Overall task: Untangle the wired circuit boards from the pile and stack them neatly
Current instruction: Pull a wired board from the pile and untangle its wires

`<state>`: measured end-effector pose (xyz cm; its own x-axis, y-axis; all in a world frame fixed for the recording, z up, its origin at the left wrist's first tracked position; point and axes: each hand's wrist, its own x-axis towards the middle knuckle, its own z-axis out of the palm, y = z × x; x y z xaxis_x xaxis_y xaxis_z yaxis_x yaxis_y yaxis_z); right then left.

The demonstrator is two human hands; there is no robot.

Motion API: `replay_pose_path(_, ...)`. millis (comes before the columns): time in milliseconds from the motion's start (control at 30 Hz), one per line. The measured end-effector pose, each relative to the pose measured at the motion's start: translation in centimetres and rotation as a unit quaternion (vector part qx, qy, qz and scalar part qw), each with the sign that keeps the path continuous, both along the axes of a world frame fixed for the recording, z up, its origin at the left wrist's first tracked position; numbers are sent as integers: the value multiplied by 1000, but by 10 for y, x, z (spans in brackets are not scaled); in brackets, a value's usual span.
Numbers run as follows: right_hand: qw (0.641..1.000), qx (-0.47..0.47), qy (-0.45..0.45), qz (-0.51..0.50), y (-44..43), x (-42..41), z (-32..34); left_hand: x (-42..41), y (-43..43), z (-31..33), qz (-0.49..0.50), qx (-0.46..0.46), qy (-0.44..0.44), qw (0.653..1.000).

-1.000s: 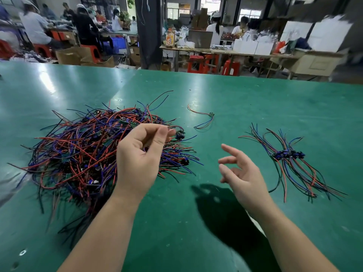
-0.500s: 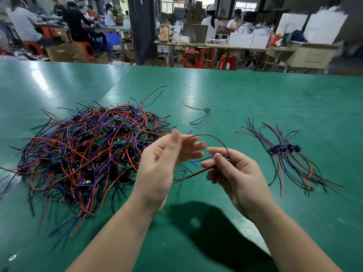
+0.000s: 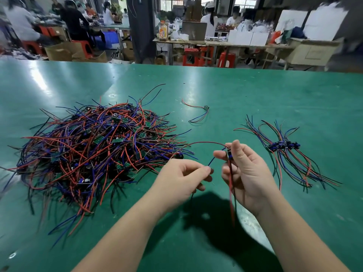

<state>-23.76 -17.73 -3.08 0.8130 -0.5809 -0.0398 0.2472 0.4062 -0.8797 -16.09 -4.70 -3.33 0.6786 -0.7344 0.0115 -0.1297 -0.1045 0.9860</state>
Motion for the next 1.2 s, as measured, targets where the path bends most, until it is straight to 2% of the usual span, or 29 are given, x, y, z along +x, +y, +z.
replay_pose_path(267, 995, -43, 17, 85, 7, -2, -1, 5, -2, 0, 24, -74, 15, 997)
replay_pose_path(433, 980, -35, 91, 175, 13, -2, -2, 5, -2, -3, 11, -139, 13, 990)
replay_pose_path(533, 973, 4, 108, 206, 12, -2, -1, 7, -3, -7, 32, -122, -21, 992)
replay_pose_path(600, 978, 31, 95, 183, 10, -1, -2, 9, -4, -11, 82, -101, -27, 991)
replay_pose_path(667, 984, 59, 79, 149, 7, 0, -3, 10, -4, -13, 124, -83, 8, 989)
replay_pose_path(767, 988, 78, 72, 116, 4, 2, -3, 12, -4, -13, 95, -57, 63, 992)
replay_pose_path(833, 988, 93, 70, 99, 3, 3, -4, 11, -4, -16, 69, -50, 45, 995)
replay_pose_path(933, 989, 114, 57, 78, 3, 3, -6, 9, -4, -18, 84, -25, 13, 996)
replay_pose_path(1200, 992, 91, 81, 27, 8, 7, -11, 5, -6, -26, 82, -37, -33, 995)
